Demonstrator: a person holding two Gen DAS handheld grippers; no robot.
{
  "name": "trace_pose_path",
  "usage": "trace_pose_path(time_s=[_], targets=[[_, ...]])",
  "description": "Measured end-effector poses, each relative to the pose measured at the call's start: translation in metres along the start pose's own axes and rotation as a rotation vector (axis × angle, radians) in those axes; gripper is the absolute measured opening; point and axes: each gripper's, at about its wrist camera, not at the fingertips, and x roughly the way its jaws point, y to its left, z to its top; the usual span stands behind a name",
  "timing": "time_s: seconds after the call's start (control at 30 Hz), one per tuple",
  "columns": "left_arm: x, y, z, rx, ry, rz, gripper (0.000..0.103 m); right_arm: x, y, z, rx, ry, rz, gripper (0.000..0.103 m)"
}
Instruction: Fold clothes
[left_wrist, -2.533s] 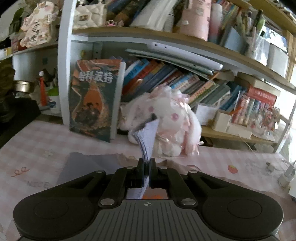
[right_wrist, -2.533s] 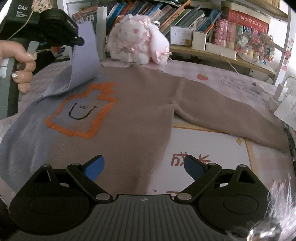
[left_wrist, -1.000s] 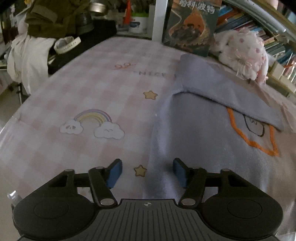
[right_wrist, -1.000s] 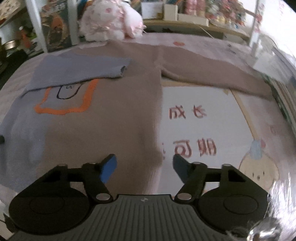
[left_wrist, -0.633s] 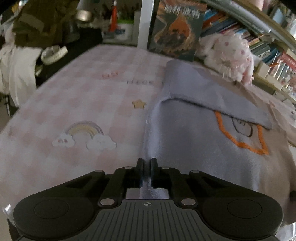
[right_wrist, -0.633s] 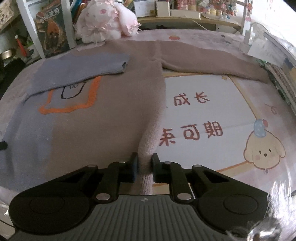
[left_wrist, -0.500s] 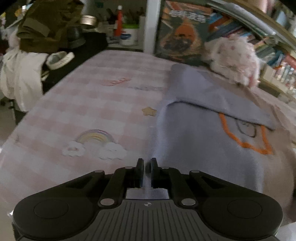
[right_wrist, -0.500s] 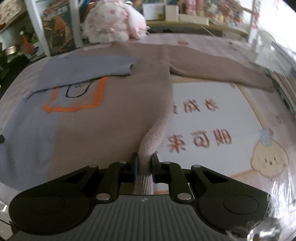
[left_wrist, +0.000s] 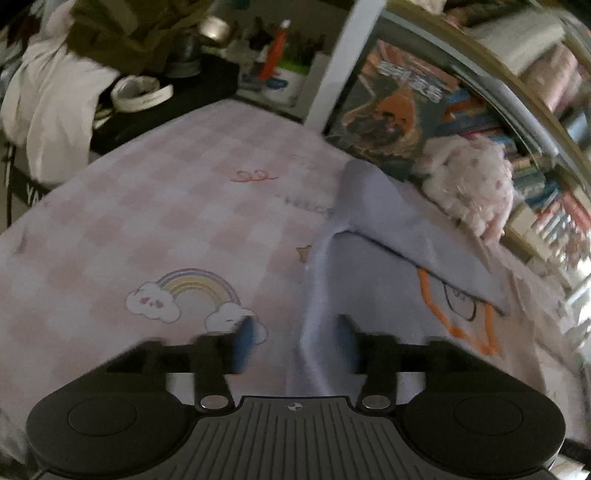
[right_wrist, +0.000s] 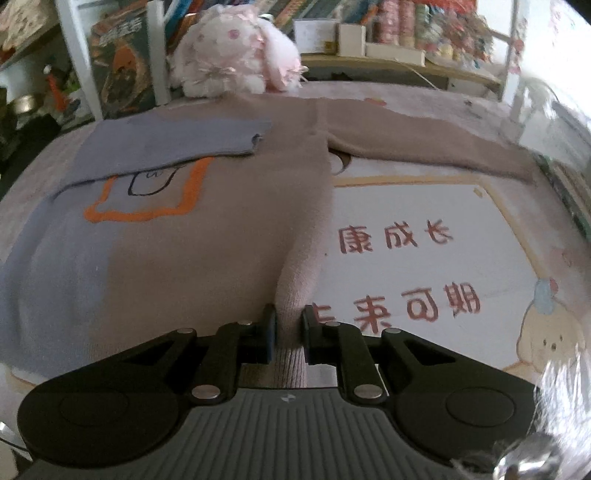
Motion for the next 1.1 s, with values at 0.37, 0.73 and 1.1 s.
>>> trace_pose_path(time_s=[0.37,0.73,1.1], targets=[[0.023,-0.024,-0.009,0.058,0.08,0.086,0.007,-0.005,-0.002,-0.002,-0.008,0.016,0.001,0.017],[0.013,-0.012,-0.006,0.105,0.039,0.154,0.004,-0.005,0.017,-0.005,-0.088,0.035,0.068,0.012],[0.011,-0.008,-0.012,0.098,0.049,0.129,0.004,-0.007,0.02,-0.008,-0.079,0.033,0.063,0.012]])
